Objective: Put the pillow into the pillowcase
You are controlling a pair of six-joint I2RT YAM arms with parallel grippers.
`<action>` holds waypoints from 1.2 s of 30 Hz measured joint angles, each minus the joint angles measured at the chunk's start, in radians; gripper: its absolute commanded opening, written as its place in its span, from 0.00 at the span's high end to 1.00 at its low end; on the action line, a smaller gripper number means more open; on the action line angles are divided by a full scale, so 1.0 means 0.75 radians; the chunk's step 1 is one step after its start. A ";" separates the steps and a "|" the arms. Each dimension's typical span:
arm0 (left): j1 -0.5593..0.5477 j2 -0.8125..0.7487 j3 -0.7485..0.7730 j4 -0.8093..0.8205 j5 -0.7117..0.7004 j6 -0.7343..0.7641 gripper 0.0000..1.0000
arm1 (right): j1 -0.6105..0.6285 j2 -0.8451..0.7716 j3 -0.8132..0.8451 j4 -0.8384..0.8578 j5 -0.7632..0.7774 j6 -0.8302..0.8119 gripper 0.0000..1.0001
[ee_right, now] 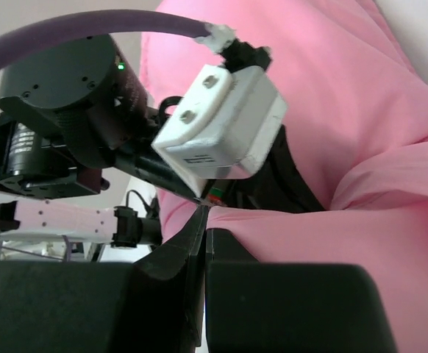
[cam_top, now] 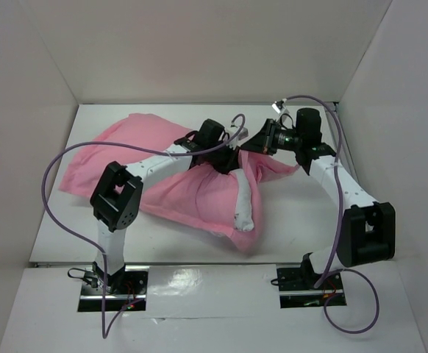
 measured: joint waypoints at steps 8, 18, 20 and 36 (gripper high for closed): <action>-0.001 -0.071 -0.063 0.009 0.110 -0.026 1.00 | 0.024 0.150 0.003 -0.197 0.091 -0.097 1.00; -0.013 -0.144 -0.032 -0.221 0.165 -0.094 1.00 | 0.058 0.247 0.151 -0.585 0.547 -0.193 0.22; -0.026 -0.156 -0.007 -0.294 0.166 -0.100 1.00 | 0.051 0.162 0.150 -0.632 0.659 -0.208 0.22; -0.029 -0.130 0.154 -0.505 0.145 -0.102 1.00 | 0.187 -0.266 0.103 -0.951 0.918 -0.249 0.51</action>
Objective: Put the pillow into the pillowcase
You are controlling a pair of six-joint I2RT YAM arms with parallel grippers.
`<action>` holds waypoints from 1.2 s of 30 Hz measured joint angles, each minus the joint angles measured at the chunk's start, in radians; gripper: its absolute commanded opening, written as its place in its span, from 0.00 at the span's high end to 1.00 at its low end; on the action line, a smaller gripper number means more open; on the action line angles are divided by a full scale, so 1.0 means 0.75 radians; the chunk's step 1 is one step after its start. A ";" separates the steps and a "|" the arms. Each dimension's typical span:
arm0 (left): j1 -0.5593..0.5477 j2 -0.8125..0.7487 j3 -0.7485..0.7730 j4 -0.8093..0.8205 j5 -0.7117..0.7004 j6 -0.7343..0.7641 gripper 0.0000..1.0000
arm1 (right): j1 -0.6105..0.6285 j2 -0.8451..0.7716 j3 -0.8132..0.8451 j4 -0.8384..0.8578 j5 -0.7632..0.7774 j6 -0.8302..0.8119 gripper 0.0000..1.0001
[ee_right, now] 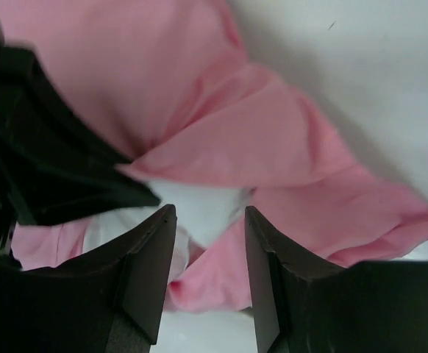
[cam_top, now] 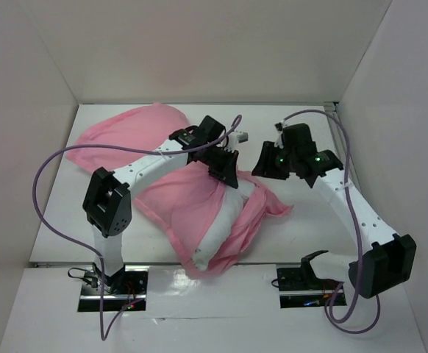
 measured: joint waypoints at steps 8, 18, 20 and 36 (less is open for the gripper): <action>-0.001 0.035 -0.022 0.048 0.011 -0.009 1.00 | 0.369 0.024 -0.024 -0.123 0.278 0.189 0.48; -0.001 0.075 -0.031 0.099 0.028 -0.035 1.00 | 0.506 0.146 -0.095 -0.240 0.638 0.399 0.47; -0.001 0.075 -0.031 0.102 0.028 -0.035 1.00 | 0.530 0.175 -0.099 -0.255 0.682 0.426 0.47; 0.012 0.099 -0.051 0.167 0.069 -0.066 1.00 | 0.581 0.180 -0.074 -0.332 0.792 0.498 1.00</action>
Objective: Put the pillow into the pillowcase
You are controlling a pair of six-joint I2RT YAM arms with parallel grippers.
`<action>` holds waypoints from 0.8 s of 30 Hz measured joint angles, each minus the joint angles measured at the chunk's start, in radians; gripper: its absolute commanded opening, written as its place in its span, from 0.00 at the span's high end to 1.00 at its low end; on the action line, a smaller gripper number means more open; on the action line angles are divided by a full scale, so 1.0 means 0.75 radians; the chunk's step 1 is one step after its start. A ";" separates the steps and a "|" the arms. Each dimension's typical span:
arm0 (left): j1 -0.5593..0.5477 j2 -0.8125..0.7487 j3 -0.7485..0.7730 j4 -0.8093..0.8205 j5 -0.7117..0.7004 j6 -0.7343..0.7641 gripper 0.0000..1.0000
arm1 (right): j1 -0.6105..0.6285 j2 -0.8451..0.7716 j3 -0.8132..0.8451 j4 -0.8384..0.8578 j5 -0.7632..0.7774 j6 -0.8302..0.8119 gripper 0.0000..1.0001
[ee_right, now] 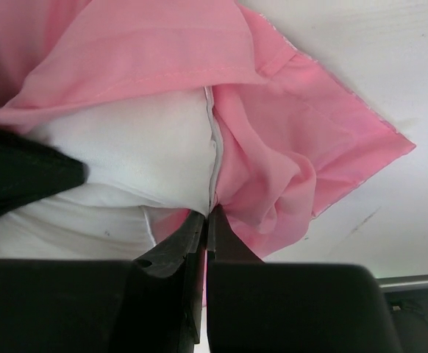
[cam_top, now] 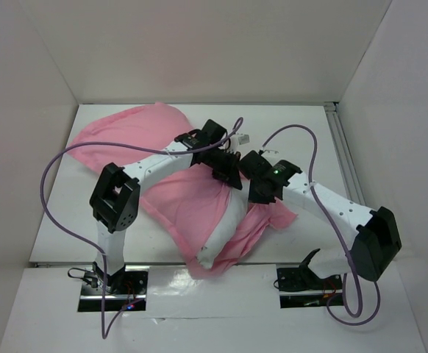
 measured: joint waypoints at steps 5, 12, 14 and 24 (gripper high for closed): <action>0.043 0.041 0.000 0.032 0.100 -0.038 1.00 | -0.007 -0.048 -0.025 0.009 0.001 0.021 1.00; 0.079 0.053 -0.030 0.082 0.207 -0.072 1.00 | -0.072 -0.137 -0.115 0.111 -0.080 0.043 1.00; 0.083 0.053 -0.042 0.099 0.217 -0.075 1.00 | -0.086 -0.142 -0.136 0.137 -0.098 0.041 0.97; 0.094 0.052 -0.084 0.150 0.239 -0.082 1.00 | -0.120 -0.140 -0.214 0.225 -0.155 0.016 0.80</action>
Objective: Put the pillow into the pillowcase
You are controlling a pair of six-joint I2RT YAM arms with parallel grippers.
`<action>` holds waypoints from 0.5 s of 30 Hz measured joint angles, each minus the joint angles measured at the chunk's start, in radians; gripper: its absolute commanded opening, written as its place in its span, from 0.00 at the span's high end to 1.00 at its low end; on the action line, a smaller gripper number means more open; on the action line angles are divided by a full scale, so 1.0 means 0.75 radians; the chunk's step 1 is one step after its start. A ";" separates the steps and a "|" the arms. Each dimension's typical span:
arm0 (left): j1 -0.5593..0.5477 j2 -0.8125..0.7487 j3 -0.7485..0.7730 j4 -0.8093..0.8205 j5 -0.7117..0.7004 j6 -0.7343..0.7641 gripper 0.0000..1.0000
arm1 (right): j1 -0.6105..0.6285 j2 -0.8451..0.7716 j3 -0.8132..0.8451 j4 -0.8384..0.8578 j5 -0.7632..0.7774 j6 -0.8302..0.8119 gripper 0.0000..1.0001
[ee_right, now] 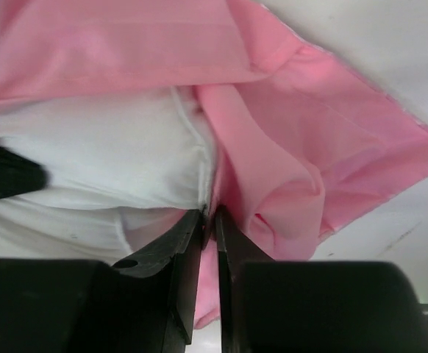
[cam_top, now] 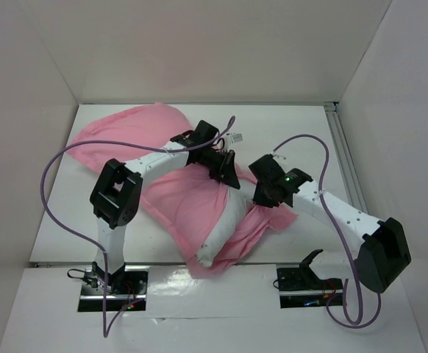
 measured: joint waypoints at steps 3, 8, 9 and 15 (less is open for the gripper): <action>0.021 -0.002 -0.007 -0.001 0.001 0.000 1.00 | -0.013 0.018 -0.024 -0.012 0.001 -0.016 0.82; 0.045 -0.003 -0.008 -0.002 0.001 0.001 1.00 | -0.016 0.061 -0.038 -0.029 0.004 -0.030 0.89; 0.046 -0.004 -0.008 -0.002 0.001 0.001 1.00 | -0.016 0.067 -0.042 -0.038 0.006 -0.033 1.00; 0.047 -0.005 -0.008 0.001 0.000 0.003 1.00 | -0.014 0.047 -0.035 -0.102 0.060 0.010 1.00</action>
